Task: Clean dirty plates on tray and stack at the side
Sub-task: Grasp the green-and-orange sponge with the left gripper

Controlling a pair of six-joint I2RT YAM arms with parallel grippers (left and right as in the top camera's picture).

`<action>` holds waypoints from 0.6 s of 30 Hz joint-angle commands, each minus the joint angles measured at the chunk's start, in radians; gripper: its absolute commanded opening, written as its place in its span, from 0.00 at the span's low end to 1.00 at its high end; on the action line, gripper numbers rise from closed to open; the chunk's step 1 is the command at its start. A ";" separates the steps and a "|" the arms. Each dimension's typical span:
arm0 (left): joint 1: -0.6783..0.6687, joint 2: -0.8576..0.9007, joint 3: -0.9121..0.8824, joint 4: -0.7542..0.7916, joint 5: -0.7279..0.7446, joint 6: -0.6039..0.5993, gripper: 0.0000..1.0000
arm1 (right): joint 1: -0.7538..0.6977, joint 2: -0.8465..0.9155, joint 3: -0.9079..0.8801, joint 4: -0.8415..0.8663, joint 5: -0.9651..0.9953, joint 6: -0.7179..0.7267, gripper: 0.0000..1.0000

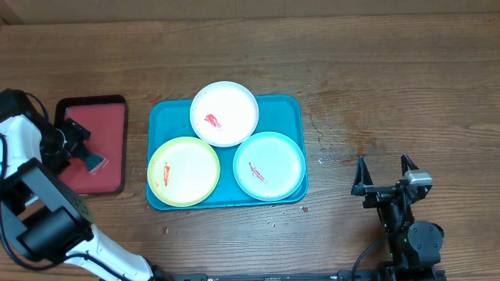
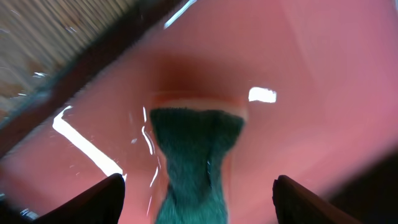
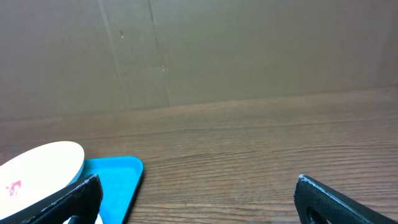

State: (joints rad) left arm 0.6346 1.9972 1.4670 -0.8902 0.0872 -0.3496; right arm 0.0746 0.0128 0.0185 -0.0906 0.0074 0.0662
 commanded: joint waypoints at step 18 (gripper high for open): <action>-0.010 0.151 0.019 0.126 -0.075 0.058 0.51 | 0.003 -0.010 -0.010 0.007 0.010 -0.006 1.00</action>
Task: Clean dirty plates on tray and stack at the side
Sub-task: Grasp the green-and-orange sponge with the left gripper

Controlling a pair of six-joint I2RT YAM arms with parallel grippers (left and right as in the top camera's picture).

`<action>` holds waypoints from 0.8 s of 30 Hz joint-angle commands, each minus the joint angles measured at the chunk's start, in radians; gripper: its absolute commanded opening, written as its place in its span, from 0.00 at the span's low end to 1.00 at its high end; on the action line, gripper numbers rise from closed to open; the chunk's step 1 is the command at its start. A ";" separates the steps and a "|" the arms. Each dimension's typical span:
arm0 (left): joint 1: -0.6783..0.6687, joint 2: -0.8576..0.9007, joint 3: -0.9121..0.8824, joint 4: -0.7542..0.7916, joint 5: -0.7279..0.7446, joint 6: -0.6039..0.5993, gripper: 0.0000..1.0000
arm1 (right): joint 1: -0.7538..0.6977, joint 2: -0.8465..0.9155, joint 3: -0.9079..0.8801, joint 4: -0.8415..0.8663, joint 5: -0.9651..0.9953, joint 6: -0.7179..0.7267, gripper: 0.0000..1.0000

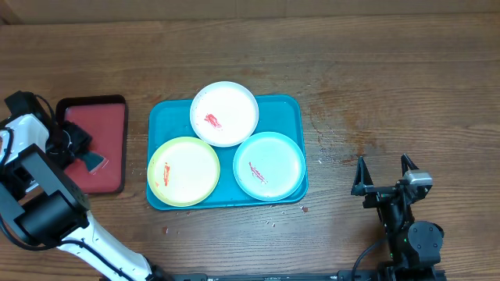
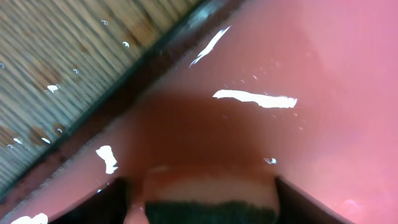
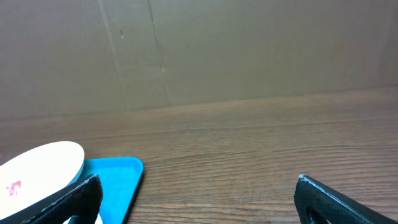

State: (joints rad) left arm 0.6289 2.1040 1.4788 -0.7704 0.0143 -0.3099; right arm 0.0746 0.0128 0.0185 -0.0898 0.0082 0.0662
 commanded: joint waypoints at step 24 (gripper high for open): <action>-0.005 0.044 0.007 -0.258 0.171 0.014 1.00 | 0.003 -0.010 -0.010 0.006 0.010 -0.006 1.00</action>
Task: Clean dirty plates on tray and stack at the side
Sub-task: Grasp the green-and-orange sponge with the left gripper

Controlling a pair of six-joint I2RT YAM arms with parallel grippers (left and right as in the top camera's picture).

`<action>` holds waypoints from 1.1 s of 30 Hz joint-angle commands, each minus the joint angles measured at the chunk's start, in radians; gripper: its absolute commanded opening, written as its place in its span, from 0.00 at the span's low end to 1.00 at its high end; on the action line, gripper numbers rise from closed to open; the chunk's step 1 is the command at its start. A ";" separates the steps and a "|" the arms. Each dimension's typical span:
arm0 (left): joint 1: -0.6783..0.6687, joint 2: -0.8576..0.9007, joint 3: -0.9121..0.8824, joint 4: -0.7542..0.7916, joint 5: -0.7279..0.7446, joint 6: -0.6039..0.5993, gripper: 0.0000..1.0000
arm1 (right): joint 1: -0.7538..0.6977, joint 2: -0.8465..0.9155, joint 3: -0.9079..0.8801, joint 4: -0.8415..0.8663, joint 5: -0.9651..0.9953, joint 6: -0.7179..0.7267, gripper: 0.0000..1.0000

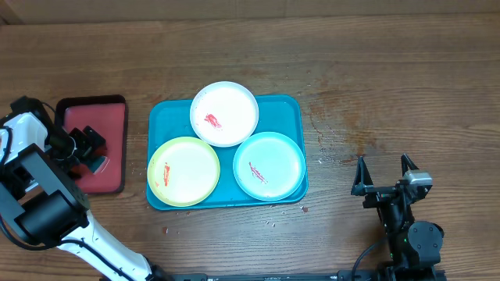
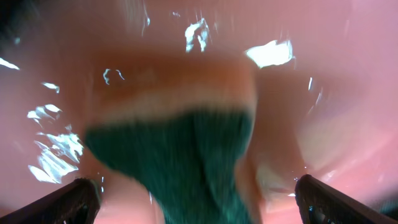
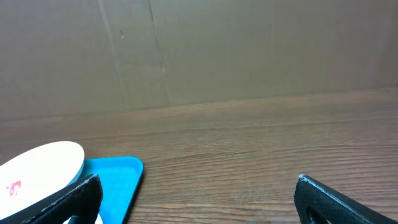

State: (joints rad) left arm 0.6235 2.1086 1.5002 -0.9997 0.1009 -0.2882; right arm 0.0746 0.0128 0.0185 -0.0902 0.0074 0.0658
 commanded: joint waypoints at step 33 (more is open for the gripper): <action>-0.004 0.039 -0.014 0.175 -0.008 -0.003 0.69 | 0.003 -0.010 -0.010 0.006 0.010 -0.006 1.00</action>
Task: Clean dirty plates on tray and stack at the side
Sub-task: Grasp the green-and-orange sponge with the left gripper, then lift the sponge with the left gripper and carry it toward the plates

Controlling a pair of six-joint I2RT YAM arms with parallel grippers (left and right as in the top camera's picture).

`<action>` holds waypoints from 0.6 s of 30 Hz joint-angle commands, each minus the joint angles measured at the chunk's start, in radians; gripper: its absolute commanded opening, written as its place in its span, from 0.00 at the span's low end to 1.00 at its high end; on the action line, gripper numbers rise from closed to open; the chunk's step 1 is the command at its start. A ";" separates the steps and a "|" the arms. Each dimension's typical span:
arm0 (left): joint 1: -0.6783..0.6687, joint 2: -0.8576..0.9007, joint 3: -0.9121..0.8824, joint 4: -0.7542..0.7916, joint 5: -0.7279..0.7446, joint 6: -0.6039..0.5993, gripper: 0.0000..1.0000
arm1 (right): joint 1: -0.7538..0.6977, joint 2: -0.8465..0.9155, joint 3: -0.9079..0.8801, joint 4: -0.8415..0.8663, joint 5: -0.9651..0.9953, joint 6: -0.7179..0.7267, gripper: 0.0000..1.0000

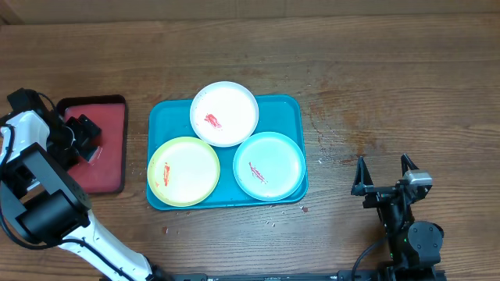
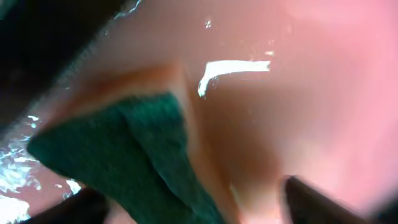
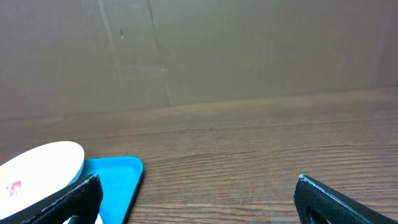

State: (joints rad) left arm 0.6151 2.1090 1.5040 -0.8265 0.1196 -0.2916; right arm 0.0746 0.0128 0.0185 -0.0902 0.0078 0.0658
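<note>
Three stained plates sit on the blue tray: a white one at the back, a yellow-green one front left and a pale blue one front right. My left gripper hovers low over the red tray and is open. The green-and-orange sponge lies tilted between its fingers. My right gripper rests open on the table, right of the blue tray, holding nothing.
The red tray's raised dark rim stands between the sponge and the blue tray. Bare wooden table stretches right of and behind the blue tray. A brown wall shows ahead in the right wrist view.
My left gripper has shifted a little toward the back of the red tray, and the sponge now sits slanted in its view. The right arm and the plates have not moved.
The left gripper was over the red tray with the sponge ahead of narrower-set fingers. Then it was closer, the sponge at the fingertips. Then the fingers stood wider around the sponge, as they do now. The right arm has stayed still.
</note>
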 commanded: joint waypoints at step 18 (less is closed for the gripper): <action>0.004 -0.002 0.197 -0.256 0.195 0.039 0.04 | 0.003 -0.010 -0.010 0.006 0.010 -0.006 1.00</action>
State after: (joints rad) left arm 0.6197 2.1235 1.5692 -1.0195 0.1566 -0.2878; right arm 0.0746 0.0128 0.0185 -0.0898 0.0078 0.0662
